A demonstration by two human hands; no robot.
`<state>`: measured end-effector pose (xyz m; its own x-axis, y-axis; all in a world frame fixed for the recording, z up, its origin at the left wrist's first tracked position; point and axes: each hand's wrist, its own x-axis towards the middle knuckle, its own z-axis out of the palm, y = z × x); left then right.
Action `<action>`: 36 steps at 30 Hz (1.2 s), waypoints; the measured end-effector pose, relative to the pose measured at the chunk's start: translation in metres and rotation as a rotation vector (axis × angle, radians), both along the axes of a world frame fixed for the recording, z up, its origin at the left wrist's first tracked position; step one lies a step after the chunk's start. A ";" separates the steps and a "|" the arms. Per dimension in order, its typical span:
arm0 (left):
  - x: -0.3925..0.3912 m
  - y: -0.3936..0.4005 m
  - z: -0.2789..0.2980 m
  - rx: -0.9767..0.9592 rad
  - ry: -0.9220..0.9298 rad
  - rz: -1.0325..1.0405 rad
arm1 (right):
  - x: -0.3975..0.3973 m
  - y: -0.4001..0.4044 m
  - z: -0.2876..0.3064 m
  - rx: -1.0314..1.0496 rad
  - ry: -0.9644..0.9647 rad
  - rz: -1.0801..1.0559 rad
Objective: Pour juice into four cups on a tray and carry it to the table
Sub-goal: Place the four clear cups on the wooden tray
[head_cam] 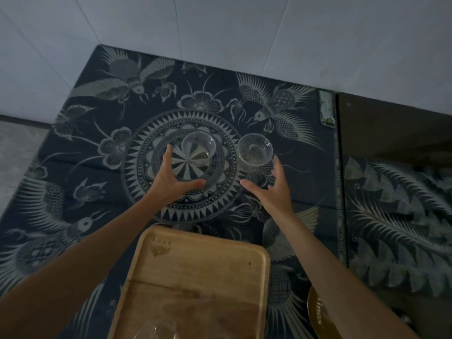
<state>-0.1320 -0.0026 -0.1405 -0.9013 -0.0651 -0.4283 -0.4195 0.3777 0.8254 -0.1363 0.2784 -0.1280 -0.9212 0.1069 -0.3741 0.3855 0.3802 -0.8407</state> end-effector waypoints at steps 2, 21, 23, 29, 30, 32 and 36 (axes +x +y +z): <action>-0.011 0.004 -0.009 0.003 0.039 0.032 | -0.013 -0.002 -0.009 -0.012 0.025 0.004; -0.024 0.024 -0.014 -0.030 0.231 0.194 | -0.028 -0.010 -0.025 -0.028 0.148 -0.070; -0.017 0.021 -0.009 -0.059 0.242 0.187 | -0.021 -0.010 -0.019 -0.036 0.156 -0.063; 0.006 0.012 0.017 -0.075 0.282 0.146 | 0.008 -0.008 0.004 -0.086 0.201 -0.041; 0.010 0.010 0.022 -0.090 0.297 0.139 | 0.014 -0.007 0.009 -0.088 0.204 -0.037; 0.018 0.007 0.031 -0.112 0.332 0.123 | 0.028 -0.007 0.018 -0.088 0.201 -0.038; 0.044 0.001 0.047 -0.049 0.366 0.100 | 0.058 -0.006 0.037 -0.111 0.206 -0.029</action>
